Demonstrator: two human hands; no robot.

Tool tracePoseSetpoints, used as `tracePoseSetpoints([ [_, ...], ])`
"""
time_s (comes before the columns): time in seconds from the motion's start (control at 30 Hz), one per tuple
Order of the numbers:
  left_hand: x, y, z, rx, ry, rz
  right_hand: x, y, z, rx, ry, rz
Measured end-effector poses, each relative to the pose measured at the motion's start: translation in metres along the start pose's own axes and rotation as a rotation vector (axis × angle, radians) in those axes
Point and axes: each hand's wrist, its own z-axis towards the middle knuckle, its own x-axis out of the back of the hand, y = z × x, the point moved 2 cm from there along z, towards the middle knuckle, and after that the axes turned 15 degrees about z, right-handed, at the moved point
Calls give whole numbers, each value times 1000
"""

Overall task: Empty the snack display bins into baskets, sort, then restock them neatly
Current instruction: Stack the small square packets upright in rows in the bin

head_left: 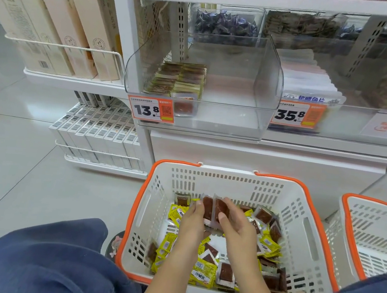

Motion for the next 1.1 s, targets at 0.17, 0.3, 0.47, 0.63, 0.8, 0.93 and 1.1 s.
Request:
tracePoseSetpoints([
  [0.17, -7, 2, 2, -40, -5, 87, 10, -1, 7, -281, 126, 247],
  [0.3, -9, 12, -6, -109, -24, 133, 10, 1, 9, -485, 30, 499],
  [0.47, -3, 37, -19, -325, 53, 331, -6, -13, 18, -482, -31, 664],
  [0.63, 10, 76, -12, -484, 141, 620, -33, -48, 34, -418, -111, 683],
  [0.8, 47, 163, -6, -702, 215, 662, -76, -128, 73, -135, -179, 361],
  [0.93, 118, 224, 16, -654, 694, 604, -101, -196, 118, 122, -248, -73],
  [1.1, 161, 243, 47, -494, 681, 497, -137, -214, 176, 315, -406, -714],
])
